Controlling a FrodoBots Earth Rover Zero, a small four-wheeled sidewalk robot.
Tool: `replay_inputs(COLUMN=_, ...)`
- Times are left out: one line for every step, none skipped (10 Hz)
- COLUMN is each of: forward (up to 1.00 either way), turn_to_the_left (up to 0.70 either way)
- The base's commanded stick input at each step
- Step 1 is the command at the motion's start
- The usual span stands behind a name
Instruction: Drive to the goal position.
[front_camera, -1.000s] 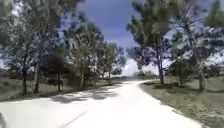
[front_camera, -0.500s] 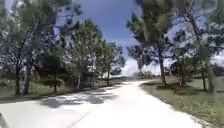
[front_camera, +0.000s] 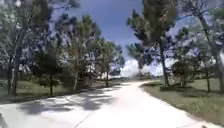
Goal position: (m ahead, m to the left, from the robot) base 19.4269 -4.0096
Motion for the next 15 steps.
replay_inputs(forward=0.85, turn_to_the_left=0.04)
replay_inputs(forward=0.85, turn_to_the_left=0.04)
replay_inputs(forward=0.85, turn_to_the_left=0.04)
replay_inputs(forward=0.85, turn_to_the_left=0.04)
replay_inputs(forward=0.85, turn_to_the_left=0.04)
replay_inputs(forward=0.85, turn_to_the_left=0.04)
replay_inputs(forward=0.85, turn_to_the_left=0.04)
replay_inputs(forward=0.85, turn_to_the_left=0.04)
replay_inputs(forward=0.85, turn_to_the_left=0.04)
replay_inputs(forward=0.85, turn_to_the_left=0.04)
replay_inputs(forward=0.85, turn_to_the_left=0.04)
replay_inputs(forward=0.85, turn_to_the_left=0.04)
replay_inputs(forward=0.85, turn_to_the_left=0.04)
replay_inputs(forward=0.85, turn_to_the_left=0.04)
replay_inputs(forward=0.85, turn_to_the_left=0.04)
